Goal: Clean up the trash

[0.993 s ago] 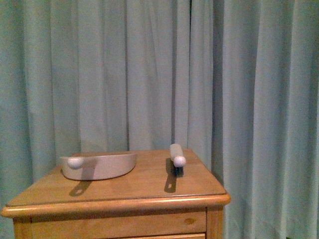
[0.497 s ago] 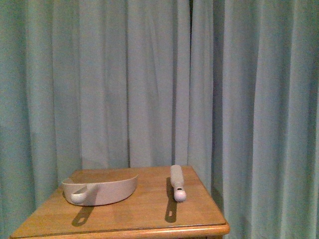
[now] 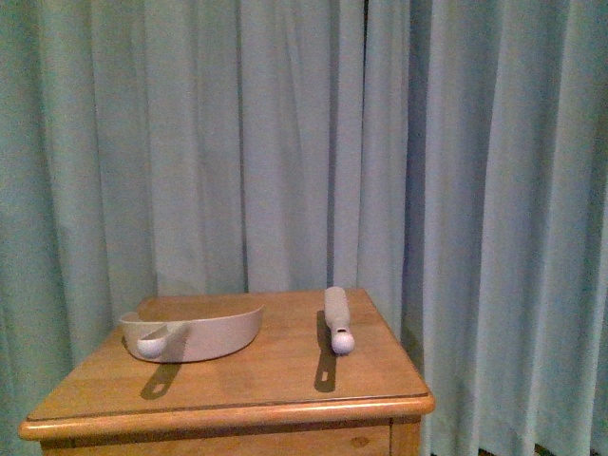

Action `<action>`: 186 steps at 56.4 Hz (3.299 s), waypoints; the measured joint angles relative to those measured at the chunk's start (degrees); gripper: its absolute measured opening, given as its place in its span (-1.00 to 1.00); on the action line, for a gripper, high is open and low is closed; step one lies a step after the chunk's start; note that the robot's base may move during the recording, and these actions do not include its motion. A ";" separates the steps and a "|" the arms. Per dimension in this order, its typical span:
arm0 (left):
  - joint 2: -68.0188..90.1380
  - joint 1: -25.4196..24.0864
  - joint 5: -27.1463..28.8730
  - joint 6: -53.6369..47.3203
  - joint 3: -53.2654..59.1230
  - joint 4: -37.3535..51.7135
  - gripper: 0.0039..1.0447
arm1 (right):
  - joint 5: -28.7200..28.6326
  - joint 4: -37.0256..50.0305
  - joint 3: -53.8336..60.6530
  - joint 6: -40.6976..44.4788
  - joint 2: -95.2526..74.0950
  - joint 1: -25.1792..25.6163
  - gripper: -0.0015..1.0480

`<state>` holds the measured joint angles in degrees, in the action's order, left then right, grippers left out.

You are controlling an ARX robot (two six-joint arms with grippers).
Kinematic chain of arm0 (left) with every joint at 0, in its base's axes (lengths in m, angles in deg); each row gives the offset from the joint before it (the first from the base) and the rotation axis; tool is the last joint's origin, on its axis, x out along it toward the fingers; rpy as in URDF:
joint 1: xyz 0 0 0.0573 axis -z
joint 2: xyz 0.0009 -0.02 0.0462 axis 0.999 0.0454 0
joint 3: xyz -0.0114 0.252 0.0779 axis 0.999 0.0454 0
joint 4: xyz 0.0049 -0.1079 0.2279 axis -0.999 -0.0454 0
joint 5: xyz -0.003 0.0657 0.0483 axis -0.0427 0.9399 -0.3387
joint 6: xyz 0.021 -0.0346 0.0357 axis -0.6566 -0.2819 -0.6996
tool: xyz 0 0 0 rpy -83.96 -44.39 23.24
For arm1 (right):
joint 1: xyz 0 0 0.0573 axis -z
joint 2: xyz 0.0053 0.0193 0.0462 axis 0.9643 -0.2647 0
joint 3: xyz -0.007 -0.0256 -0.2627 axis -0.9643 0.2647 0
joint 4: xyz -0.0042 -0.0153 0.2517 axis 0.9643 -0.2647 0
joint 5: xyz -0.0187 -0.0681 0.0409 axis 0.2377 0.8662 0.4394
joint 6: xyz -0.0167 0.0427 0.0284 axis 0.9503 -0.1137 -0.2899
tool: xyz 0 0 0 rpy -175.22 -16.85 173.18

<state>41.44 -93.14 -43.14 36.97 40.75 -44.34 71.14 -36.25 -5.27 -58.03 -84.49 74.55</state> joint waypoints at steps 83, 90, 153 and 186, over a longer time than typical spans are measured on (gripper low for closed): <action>65.37 16.17 13.27 -0.50 -81.94 -43.78 0.86 | 0.00 0.00 0.00 0.00 0.00 0.00 0.86; 65.37 16.61 13.66 0.31 -81.94 -43.87 0.86 | 0.02 0.00 0.00 0.00 0.00 0.00 0.86; 72.96 17.77 14.86 -1.09 -84.63 -42.62 0.86 | 0.00 0.00 0.00 0.00 0.00 0.00 0.86; 73.72 17.49 16.02 -2.64 -84.61 -41.88 0.23 | 0.00 0.00 0.00 0.00 0.00 0.00 0.86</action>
<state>115.16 -75.65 -27.12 34.32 -43.86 -86.22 71.14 -36.25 -5.27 -58.03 -84.49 74.55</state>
